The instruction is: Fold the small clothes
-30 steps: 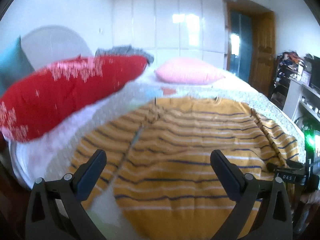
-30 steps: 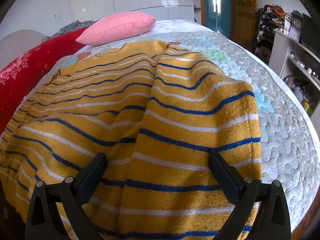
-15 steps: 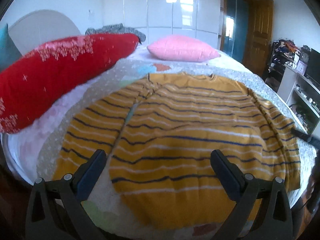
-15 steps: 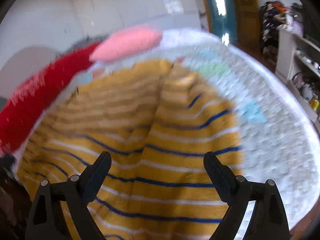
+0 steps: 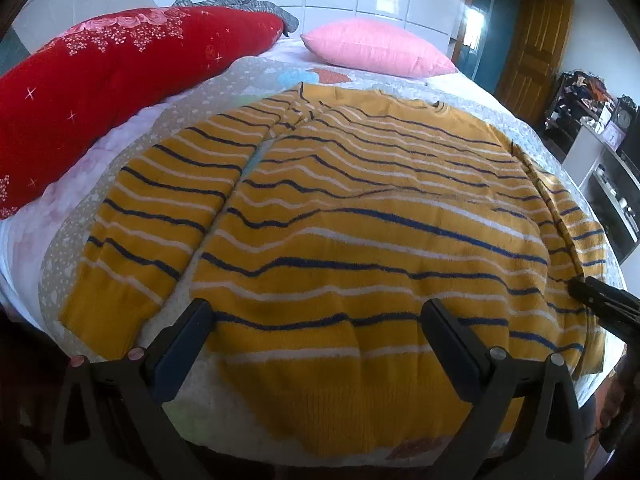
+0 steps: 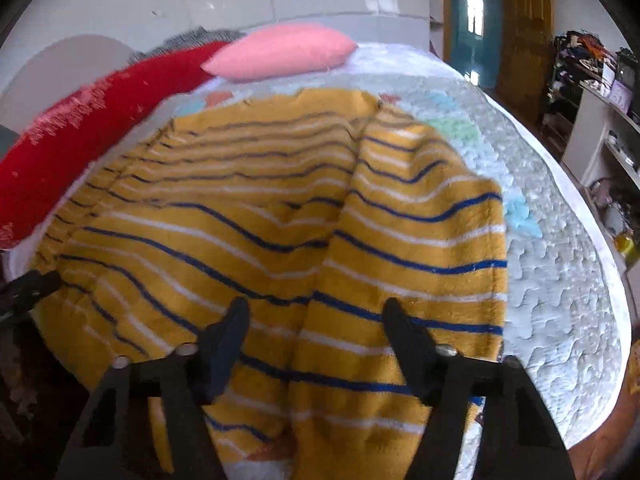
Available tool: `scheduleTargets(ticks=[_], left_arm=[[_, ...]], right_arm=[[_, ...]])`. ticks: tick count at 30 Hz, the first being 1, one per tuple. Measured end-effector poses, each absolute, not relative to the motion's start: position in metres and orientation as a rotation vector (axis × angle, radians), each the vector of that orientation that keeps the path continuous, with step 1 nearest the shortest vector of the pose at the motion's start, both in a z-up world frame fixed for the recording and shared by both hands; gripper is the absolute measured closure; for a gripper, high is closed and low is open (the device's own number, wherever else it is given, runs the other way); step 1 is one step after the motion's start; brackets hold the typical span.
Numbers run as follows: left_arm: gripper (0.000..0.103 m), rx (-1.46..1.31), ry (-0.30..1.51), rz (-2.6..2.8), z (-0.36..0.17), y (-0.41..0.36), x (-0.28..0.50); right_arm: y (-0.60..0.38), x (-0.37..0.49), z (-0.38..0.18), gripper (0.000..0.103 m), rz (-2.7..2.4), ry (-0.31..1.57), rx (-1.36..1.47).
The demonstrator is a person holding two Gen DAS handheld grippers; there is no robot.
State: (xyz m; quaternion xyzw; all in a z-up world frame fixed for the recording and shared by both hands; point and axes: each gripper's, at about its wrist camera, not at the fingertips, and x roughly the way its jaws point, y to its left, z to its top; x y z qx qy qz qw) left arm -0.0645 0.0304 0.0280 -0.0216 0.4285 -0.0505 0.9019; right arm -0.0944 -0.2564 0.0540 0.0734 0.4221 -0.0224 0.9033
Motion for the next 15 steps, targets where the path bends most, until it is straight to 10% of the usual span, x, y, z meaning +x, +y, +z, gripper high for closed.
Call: scheduleTargets(ticks=[8,15], left_arm=[[0.0,-0.046,0.907,-0.108,0.025,0.028,-0.063],[0.0,-0.066,0.905,-0.106,0.03,0.029,-0.066]], right_arm=[[-0.261,-0.093,0.045,0.041,-0.04,0.873,0.183],[-0.29,-0.105,0.055,0.09,0.024,0.827,0.358]])
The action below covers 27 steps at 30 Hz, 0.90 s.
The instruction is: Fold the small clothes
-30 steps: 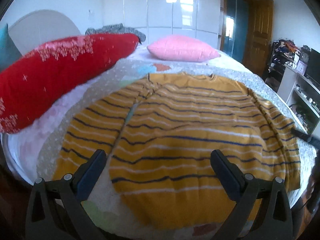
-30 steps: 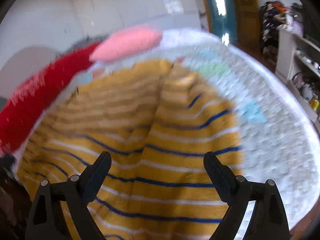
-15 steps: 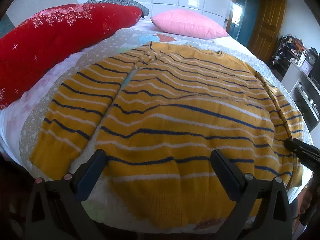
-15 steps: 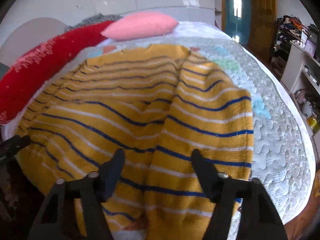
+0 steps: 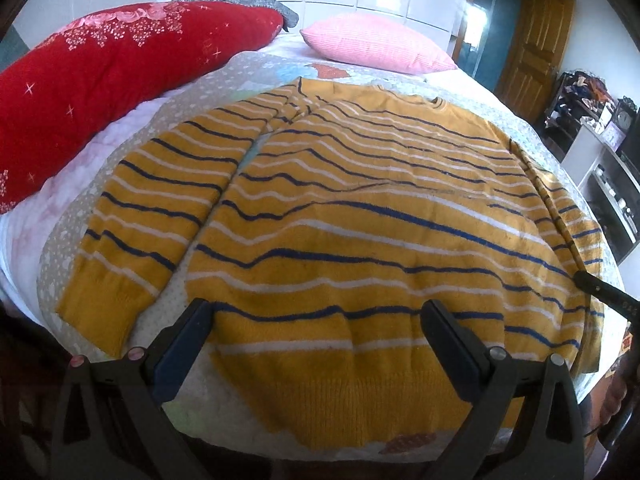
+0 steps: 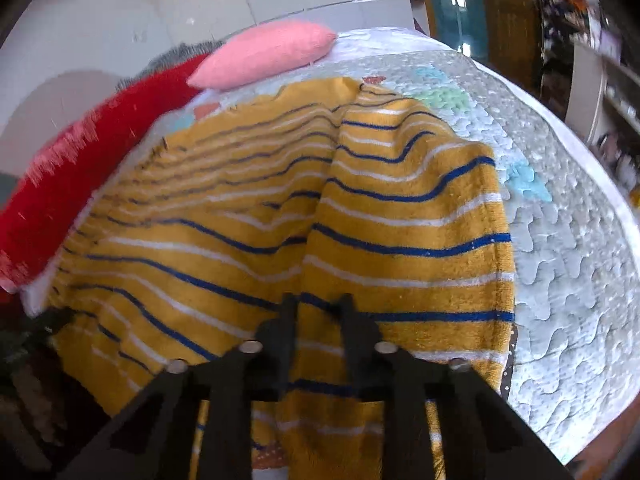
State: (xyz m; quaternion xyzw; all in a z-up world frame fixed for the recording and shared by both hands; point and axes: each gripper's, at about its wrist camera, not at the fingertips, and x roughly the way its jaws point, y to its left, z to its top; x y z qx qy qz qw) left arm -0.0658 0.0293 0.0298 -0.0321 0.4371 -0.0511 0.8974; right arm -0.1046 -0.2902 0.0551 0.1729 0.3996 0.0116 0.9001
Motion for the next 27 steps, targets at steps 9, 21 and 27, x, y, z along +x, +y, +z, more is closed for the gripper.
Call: scheduleTargets(ticks=[9,21,27], left_arm=[[0.0,-0.065,0.897,-0.115,0.035,0.025,-0.068],[0.0,-0.081,0.887,-0.1,0.037,0.039,-0.066],[0.0,-0.122,0.814,0.025,0.047,0.102,-0.055]], right_arm=[[-0.347,-0.115,0.077,0.099,-0.206,0.769,0.371],[-0.429,-0.136,0.093,0.095,-0.684,0.698,0.321],[-0.389,-0.145,0.101,0.066,-0.498,0.696,0.374]])
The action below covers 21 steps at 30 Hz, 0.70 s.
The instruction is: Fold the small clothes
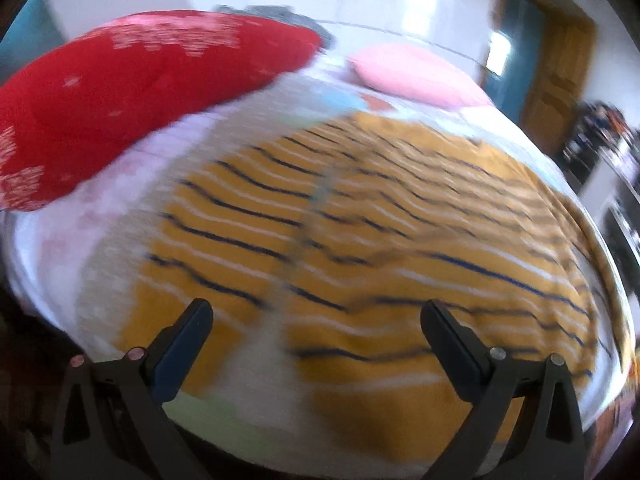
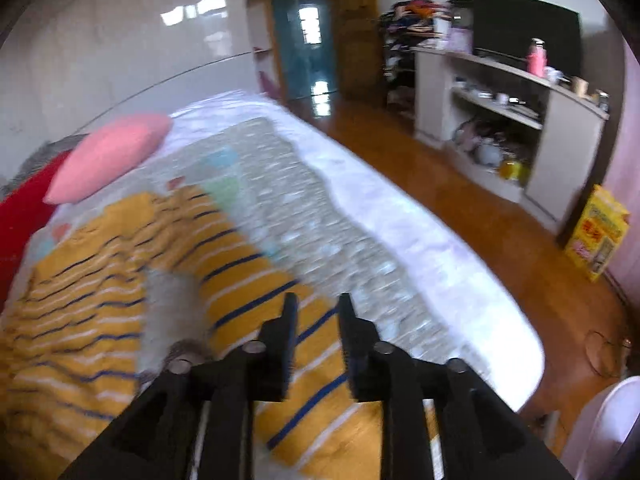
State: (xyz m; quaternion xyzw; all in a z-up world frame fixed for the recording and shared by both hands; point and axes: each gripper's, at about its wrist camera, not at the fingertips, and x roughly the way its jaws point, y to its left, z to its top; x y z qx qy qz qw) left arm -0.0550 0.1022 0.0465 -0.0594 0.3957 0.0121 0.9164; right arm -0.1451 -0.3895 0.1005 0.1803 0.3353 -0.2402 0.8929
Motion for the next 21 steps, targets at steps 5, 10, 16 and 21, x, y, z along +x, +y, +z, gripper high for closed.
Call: scheduleTargets(ticks=[5,10,16,21], left_arm=[[0.0,-0.169,0.813,0.169,0.043,0.179,-0.038],[0.0,-0.207,0.903,0.11,0.025,0.211,-0.005],[0.0,0.036,0.952,0.128,0.012,0.172,0.024],[0.051,-0.044,0.992,0.014,0.006,0.186,0.04]], right_arm=[[-0.344,-0.133,0.094,0.057,-0.344,0.718,0.355],[-0.3,-0.112,0.083,0.056,-0.241,0.772,0.292],[-0.27,-0.097,0.074,0.056,-0.193,0.819,0.257],[-0.251,-0.089,0.078,0.056,-0.167,0.833,0.205]])
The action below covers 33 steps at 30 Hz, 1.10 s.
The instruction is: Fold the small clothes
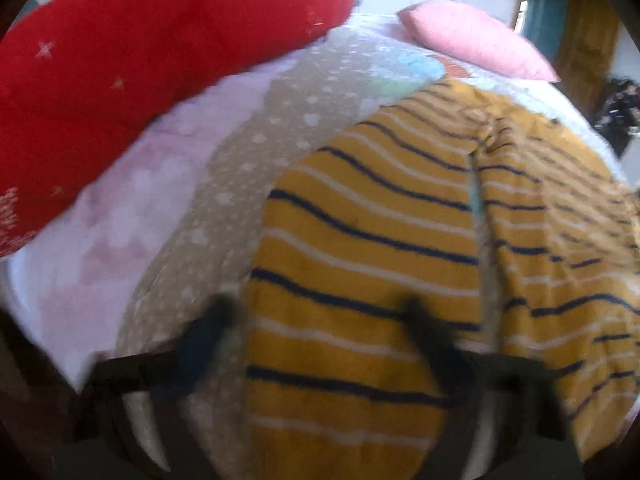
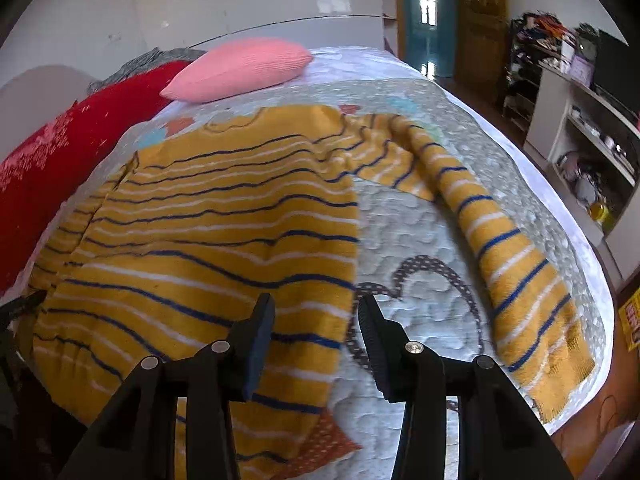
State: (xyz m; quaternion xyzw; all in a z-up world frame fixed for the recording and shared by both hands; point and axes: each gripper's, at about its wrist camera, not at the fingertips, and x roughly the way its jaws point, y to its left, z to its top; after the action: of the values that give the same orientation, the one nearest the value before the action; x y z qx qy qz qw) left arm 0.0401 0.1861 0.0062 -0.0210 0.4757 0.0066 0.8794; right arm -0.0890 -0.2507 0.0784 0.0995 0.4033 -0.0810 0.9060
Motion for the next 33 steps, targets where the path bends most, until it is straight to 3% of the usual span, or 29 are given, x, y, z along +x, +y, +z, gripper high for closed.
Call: scheduleTargets(ticks=[1,2,9,10,12,14,16,23,25,27,28,29,30,32,33], left_arm=[[0.081,-0.04,0.992,0.017,0.011,0.191,0.044],[0.097,-0.032,0.99,0.044,0.015,0.198,0.048],[0.096,-0.027,0.851,0.367,0.053,0.267,0.067],[0.093,-0.065,0.825,0.322,0.06,0.269,0.059],[0.078,-0.113,0.808,0.232,0.068,0.259,0.036],[0.05,-0.157,0.805,0.109,0.068,0.239,0.021],[0.042,-0.2,0.81,-0.027,0.063,0.213,-0.003],[0.04,-0.292,0.966,-0.329,0.014,0.118,-0.028],[0.031,-0.259,0.959,-0.32,0.009,0.098,-0.033],[0.03,-0.233,0.954,-0.335,0.009,0.082,-0.032],[0.046,-0.231,0.968,-0.342,0.009,0.077,-0.031],[0.086,-0.213,0.988,-0.321,0.009,0.073,-0.03],[0.092,-0.199,1.007,-0.309,0.008,0.071,-0.029],[0.092,-0.233,1.026,-0.301,0.012,0.076,-0.03],[0.092,-0.23,1.033,-0.287,0.017,0.08,-0.035]], right_arm=[[-0.247,-0.088,0.079,0.056,-0.164,0.836,0.195],[-0.243,-0.087,0.08,0.056,-0.162,0.839,0.186],[-0.236,-0.083,0.081,0.056,-0.165,0.829,0.196],[-0.236,-0.085,0.08,0.056,-0.169,0.828,0.195],[-0.239,-0.087,0.079,0.055,-0.174,0.833,0.194],[-0.247,-0.092,0.076,0.049,-0.177,0.845,0.209],[-0.255,-0.098,0.073,0.046,-0.168,0.852,0.251],[-0.265,-0.12,0.052,0.041,-0.087,0.883,0.382],[-0.262,-0.122,0.044,0.041,-0.049,0.895,0.42],[-0.257,-0.122,0.039,0.041,-0.03,0.898,0.434],[-0.253,-0.121,0.037,0.041,-0.025,0.889,0.425],[-0.249,-0.118,0.037,0.041,-0.015,0.885,0.416],[-0.248,-0.115,0.037,0.059,0.001,0.883,0.414],[-0.245,-0.109,0.037,0.092,0.067,0.902,0.439],[-0.246,-0.111,0.039,0.092,0.092,0.903,0.461]])
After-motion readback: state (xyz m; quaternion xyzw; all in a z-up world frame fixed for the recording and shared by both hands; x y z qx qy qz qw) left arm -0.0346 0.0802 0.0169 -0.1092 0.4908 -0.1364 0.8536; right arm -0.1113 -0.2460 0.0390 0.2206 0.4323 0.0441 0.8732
